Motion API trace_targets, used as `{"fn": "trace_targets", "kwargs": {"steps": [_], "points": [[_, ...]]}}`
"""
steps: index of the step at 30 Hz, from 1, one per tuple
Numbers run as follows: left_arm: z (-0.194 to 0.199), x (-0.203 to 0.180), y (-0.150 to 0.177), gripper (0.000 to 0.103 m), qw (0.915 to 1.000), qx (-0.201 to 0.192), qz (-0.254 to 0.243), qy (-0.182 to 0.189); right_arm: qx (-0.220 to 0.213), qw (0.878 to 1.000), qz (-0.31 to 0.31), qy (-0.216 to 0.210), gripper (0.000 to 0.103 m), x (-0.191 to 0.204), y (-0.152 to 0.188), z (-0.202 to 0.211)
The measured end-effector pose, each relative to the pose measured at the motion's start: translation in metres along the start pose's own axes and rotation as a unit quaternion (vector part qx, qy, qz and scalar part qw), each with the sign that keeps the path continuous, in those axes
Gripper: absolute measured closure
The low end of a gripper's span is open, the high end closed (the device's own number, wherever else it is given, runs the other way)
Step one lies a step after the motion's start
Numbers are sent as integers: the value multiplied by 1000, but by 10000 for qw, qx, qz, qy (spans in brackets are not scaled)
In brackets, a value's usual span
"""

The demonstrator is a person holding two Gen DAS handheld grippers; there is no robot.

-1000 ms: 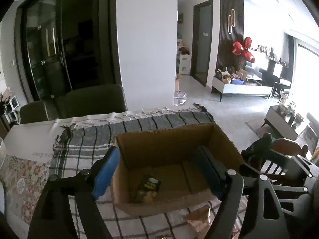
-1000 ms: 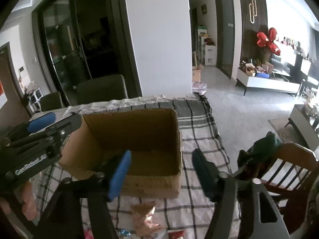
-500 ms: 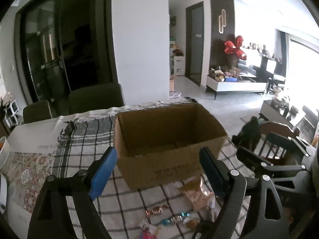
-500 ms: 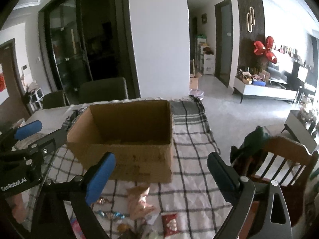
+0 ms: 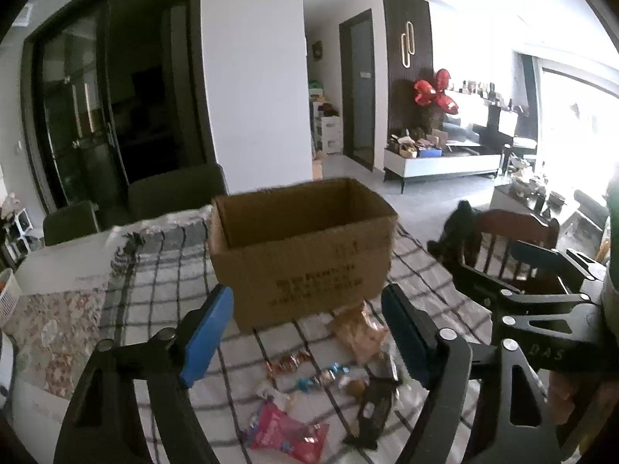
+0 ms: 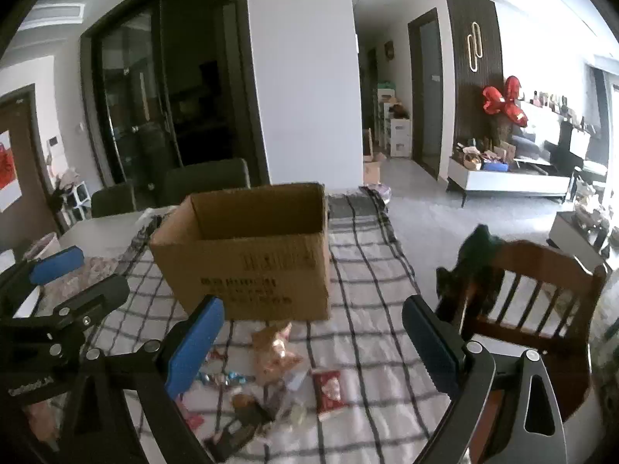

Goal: Organize snacks
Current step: 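Withdraw both open tools from the box back over the snacks, then grasp the second black cheese cracker bar with the left tool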

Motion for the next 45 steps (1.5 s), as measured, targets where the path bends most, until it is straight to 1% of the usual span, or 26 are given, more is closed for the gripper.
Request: {"fn": "trace_targets", "kwargs": {"steps": [8, 13, 18, 24, 28, 34, 38, 41, 45], "points": [[2, -15, 41, 32, 9987, 411, 92, 282, 378, 9991, -173, -45, 9, -7, 37, 8], [3, -24, 67, 35, 9974, 608, -18, 380, 568, 9983, -100, 33, 9, -9, 58, 11], [0, -32, 88, 38, 9949, 833, 9, 564, 726, 9974, 4, 40, 9, -9, 76, 14], [-9, -37, 111, 45, 9899, 1133, 169, 838, 1004, 9949, 9, 41, 9, -8, 96, 12], [-16, -41, 124, 50, 9862, 1312, 197, 986, 1179, 9930, -15, 93, 10, -10, 109, 10], [-28, -47, 141, 52, 9805, 1527, 206, 1219, 1389, 9901, 63, 192, 10, -12, 126, 6], [-36, -50, 148, 54, 9772, 1600, 204, 1382, 1489, 9886, 65, 236, 10, -14, 134, 5], [-43, -50, 153, 57, 9756, 1655, 255, 1419, 1573, 9872, 61, 266, 10, -14, 140, 3], [-50, -49, 158, 58, 9746, 1689, 291, 1442, 1632, 9861, 83, 295, 10, -13, 144, 0]]}}
Point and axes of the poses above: each gripper's, at about its wrist camera, not at the fingertips, and z roughly against the way its jaws point, x to its left, y to its underside, the point moved 5 cm from there along -z, roughly the way its jaws point, and after that the axes turned 15 degrees about -x, right-handed, at the moved point
